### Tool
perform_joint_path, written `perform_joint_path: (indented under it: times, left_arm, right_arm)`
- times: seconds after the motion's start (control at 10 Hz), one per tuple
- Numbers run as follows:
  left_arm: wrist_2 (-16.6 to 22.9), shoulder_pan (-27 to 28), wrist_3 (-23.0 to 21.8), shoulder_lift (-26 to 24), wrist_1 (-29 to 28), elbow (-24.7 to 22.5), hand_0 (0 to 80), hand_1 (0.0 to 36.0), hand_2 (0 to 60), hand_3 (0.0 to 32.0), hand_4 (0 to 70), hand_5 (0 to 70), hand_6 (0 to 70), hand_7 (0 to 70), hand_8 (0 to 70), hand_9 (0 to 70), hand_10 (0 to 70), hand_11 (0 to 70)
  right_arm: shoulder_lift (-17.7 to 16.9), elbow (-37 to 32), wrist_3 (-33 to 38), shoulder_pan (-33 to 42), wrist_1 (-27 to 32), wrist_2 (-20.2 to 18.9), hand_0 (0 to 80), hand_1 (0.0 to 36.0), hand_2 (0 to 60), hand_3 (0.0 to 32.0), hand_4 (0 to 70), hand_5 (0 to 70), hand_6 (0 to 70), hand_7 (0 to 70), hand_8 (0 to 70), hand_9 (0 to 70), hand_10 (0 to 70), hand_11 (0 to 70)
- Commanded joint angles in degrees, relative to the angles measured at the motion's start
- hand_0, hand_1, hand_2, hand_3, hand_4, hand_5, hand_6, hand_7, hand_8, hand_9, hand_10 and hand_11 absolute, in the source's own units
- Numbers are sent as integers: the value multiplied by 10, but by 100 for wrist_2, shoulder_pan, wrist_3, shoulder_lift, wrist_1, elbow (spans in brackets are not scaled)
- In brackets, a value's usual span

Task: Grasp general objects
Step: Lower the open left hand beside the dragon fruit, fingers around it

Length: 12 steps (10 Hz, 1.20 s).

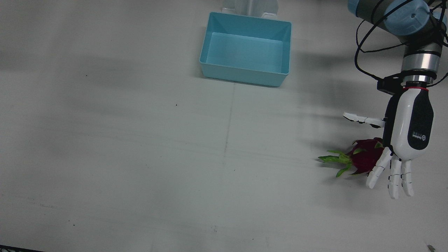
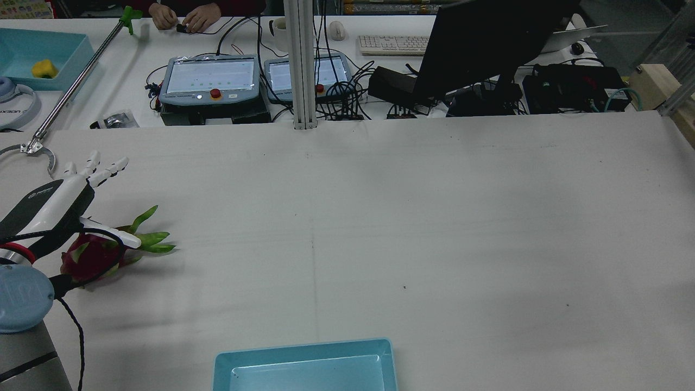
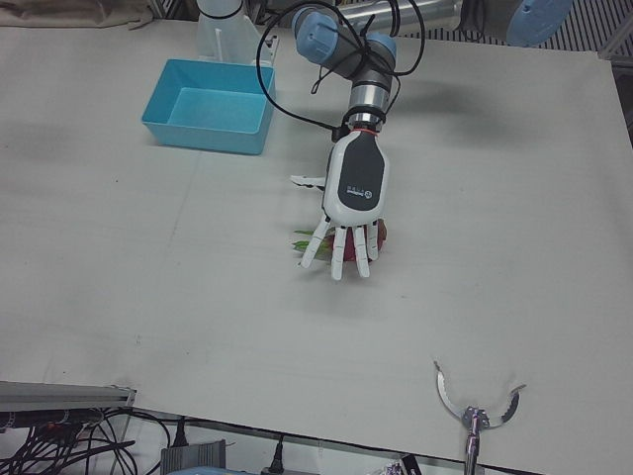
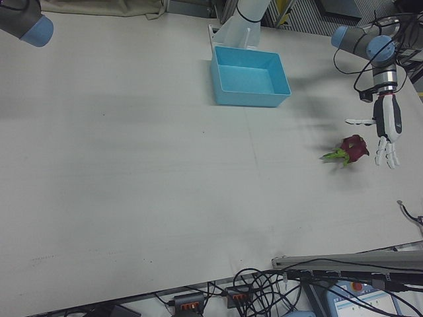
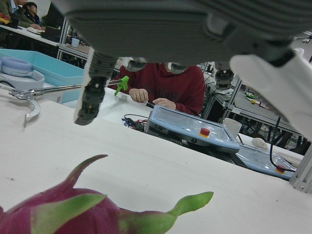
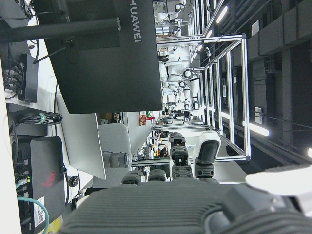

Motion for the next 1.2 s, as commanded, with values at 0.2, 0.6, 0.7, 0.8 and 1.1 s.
perform_joint_path:
  times: [0.2, 0.6, 0.7, 0.8, 1.1]
  left_arm:
    - [-806, 469, -21, 160, 192, 396, 462, 70, 0, 320, 0, 0, 0, 0, 0, 0, 0, 0]
    - [-851, 662, -21, 169, 52, 581, 445, 52, 0, 320, 0, 0, 0, 0, 0, 0, 0, 0]
    - [-851, 681, -21, 143, 8, 695, 435, 46, 0, 320, 0, 0, 0, 0, 0, 0, 0, 0]
    - [-851, 698, -21, 134, -10, 748, 436, 46, 0, 320, 0, 0, 0, 0, 0, 0, 0, 0]
    - [-851, 698, -21, 133, -45, 976, 427, 43, 0, 320, 0, 0, 0, 0, 0, 0, 0, 0]
  right_arm:
    - [0, 4, 0, 6, 0, 0, 0, 0, 0, 0, 0, 0, 0, 0, 0, 0, 0, 0]
    - [0, 4, 0, 6, 0, 0, 0, 0, 0, 0, 0, 0, 0, 0, 0, 0, 0, 0]
    - [0, 4, 0, 6, 0, 0, 0, 0, 0, 0, 0, 0, 0, 0, 0, 0, 0, 0]
    - [0, 4, 0, 6, 0, 0, 0, 0, 0, 0, 0, 0, 0, 0, 0, 0, 0, 0]
    - [0, 4, 0, 6, 0, 0, 0, 0, 0, 0, 0, 0, 0, 0, 0, 0, 0, 0]
